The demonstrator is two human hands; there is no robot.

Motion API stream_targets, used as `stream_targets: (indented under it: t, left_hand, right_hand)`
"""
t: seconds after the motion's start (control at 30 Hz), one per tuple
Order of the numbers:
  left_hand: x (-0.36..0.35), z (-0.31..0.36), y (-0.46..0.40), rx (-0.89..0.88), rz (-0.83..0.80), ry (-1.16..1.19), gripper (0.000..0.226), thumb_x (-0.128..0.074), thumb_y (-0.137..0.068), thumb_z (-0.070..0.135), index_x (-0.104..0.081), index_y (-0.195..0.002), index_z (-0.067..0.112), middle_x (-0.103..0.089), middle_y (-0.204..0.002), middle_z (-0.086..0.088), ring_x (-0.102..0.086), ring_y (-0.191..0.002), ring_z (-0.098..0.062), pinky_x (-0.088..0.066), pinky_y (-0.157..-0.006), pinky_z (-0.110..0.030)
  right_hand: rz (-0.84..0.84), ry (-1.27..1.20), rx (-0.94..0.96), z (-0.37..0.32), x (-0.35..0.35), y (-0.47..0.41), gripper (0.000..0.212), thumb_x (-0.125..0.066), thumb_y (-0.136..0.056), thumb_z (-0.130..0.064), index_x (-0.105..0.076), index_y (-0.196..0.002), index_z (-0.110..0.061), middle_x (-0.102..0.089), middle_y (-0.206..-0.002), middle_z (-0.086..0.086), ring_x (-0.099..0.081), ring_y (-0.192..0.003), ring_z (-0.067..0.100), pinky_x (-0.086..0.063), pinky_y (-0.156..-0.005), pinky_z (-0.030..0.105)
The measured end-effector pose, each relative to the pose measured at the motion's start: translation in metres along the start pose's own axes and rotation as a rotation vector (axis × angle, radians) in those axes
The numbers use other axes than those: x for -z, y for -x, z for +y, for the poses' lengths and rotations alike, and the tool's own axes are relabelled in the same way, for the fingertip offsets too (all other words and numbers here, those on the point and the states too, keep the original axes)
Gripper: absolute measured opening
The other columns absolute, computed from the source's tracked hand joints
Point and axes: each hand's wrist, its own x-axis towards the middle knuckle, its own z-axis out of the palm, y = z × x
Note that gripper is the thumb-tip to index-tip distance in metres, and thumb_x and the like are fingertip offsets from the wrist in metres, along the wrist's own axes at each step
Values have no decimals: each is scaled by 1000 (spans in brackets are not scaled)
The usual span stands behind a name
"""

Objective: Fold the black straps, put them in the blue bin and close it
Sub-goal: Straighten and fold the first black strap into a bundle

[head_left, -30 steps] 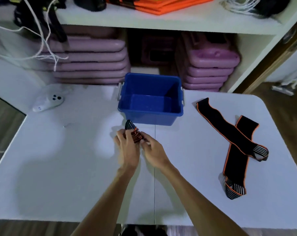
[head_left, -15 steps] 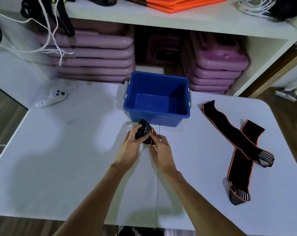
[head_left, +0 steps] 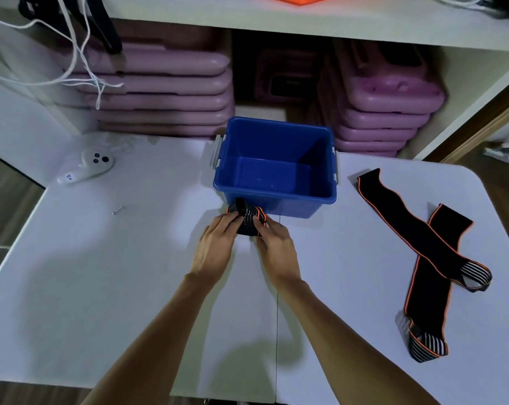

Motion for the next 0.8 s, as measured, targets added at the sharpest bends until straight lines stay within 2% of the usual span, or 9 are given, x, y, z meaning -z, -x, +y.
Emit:
stream_targets:
  t: [0.03,0.1,0.27,0.43,0.5,0.67,0.8]
  left_hand:
    - [-2,-2,-2,-13,3,-24,44,-62,-83,-2,-59,-126,8,-60,-130,-8,-54,-119,-28,-49,-93,-40]
    - [-5,-8,-7,-46,13,-70,45,-62,-82,-4,-60,-125,8,-60,-129,-9,-54,-119,-28,-50,-93,-41]
    - [-14,-17,-14,-35,17,-30,45,-55,-85,-4,-58,-128,6,-57,-133,-11,-50,-124,-28,-48,-97,-41]
    - [-17,-20,-12,-79,6,-51,47,-34,-86,10,-58,-126,3,-59,-130,-13,-51,-122,-30,-48,-94,-41]
    - [-14,-23,-11,-94,8,-37,46,-38,-86,8,-59,-126,4,-59,-130,-13,-48,-122,-26,-49,-95,-42]
    - [2,-18,-12,-88,55,24,43,-63,-79,-8,-63,-120,5,-61,-125,-12,-49,-115,-24,-51,-92,-41]
    - [11,-10,-8,-87,60,36,36,-54,-85,2,-64,-119,4,-61,-122,-11,-54,-111,-29,-51,-91,-43]
  right_hand:
    - [0,79,1,1,-3,-2,41,-52,-96,-12,-52,-136,-21,-56,-135,4,-51,-120,26,-49,-93,43]
    - [0,160,-19,4,-8,-8,45,-58,-92,-8,-53,-136,-18,-56,-137,9,-49,-120,34,-49,-90,47]
    - [-39,263,-60,4,-14,-19,45,-51,-97,-19,-46,-141,-25,-43,-148,7,-39,-129,34,-43,-93,45]
    - [-11,270,-67,4,-15,-17,40,-50,-98,-28,-50,-138,-26,-47,-144,7,-42,-125,32,-45,-92,44]
    - [9,250,-70,1,-12,-16,38,-50,-98,-29,-52,-136,-25,-47,-143,7,-42,-124,30,-44,-92,43]
    - [39,202,-89,-8,-2,-10,41,-50,-96,-21,-49,-137,-24,-49,-141,8,-46,-120,31,-45,-91,40]
    - [25,181,-100,-13,4,-2,44,-50,-97,-18,-46,-140,-23,-46,-143,10,-45,-122,31,-45,-91,40]
